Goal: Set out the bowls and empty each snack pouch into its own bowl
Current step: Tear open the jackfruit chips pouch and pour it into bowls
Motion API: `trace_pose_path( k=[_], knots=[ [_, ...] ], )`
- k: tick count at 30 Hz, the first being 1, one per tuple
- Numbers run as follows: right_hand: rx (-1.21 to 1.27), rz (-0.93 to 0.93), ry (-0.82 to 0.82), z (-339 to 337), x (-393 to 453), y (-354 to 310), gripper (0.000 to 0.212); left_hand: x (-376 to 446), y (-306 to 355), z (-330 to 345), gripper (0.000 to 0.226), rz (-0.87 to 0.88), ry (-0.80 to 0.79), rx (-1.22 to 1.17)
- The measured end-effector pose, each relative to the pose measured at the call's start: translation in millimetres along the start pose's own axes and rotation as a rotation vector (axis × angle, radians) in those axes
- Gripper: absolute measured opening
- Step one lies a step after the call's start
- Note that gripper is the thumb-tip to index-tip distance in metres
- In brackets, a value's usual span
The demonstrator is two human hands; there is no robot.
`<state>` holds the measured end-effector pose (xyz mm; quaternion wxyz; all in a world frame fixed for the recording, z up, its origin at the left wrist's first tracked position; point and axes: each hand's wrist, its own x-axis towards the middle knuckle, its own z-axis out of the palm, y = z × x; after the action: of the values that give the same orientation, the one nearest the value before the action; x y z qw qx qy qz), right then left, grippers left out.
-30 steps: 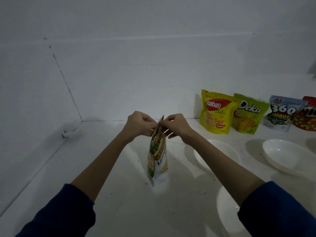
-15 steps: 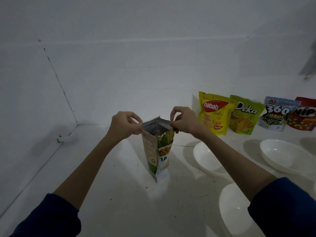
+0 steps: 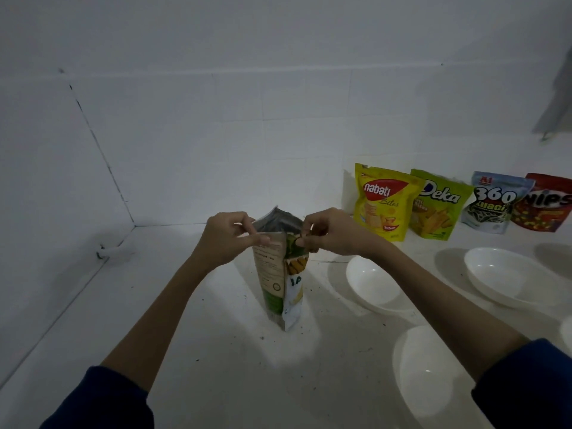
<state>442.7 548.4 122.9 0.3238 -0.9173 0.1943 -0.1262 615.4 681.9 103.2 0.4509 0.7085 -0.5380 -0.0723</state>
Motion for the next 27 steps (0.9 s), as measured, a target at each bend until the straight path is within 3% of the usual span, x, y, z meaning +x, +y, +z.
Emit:
trace_pose_path(
  k=[4,7,9,11,13,15,18,22,25,27],
  knots=[
    [-0.092,0.013,0.134,-1,5,3,0.014,-4,1,16,0.025,0.143,0.224,0.096],
    [-0.056,-0.023,0.065,-2,0,-6,0.034,-10,7,23,0.03,0.128,0.301,0.099],
    [-0.069,-0.029,0.03,5,-5,-10,0.04,-13,11,28,0.036,0.107,0.27,0.064],
    [-0.108,-0.019,0.128,18,-6,-5,0.025,-14,12,29,0.048,-0.032,0.171,-0.115],
    [-0.066,0.0,0.244,27,-4,6,0.01,-11,5,23,0.047,-0.241,0.178,-0.356],
    [-0.003,0.014,0.285,27,-3,16,0.007,-8,-14,16,0.047,-0.38,0.236,-0.495],
    [0.019,0.023,0.32,23,-1,20,0.005,-5,-34,15,0.055,-0.53,0.079,-0.589],
    [0.073,0.013,0.342,20,1,23,0.017,-2,-37,28,0.039,-0.523,-0.141,-0.49],
    [0.107,0.042,0.301,7,1,19,0.011,-1,-36,31,0.015,-0.476,-0.064,-0.544],
    [0.164,0.041,0.275,-9,2,7,0.022,-1,-33,33,0.005,-0.408,-0.043,-0.575]
  ],
)
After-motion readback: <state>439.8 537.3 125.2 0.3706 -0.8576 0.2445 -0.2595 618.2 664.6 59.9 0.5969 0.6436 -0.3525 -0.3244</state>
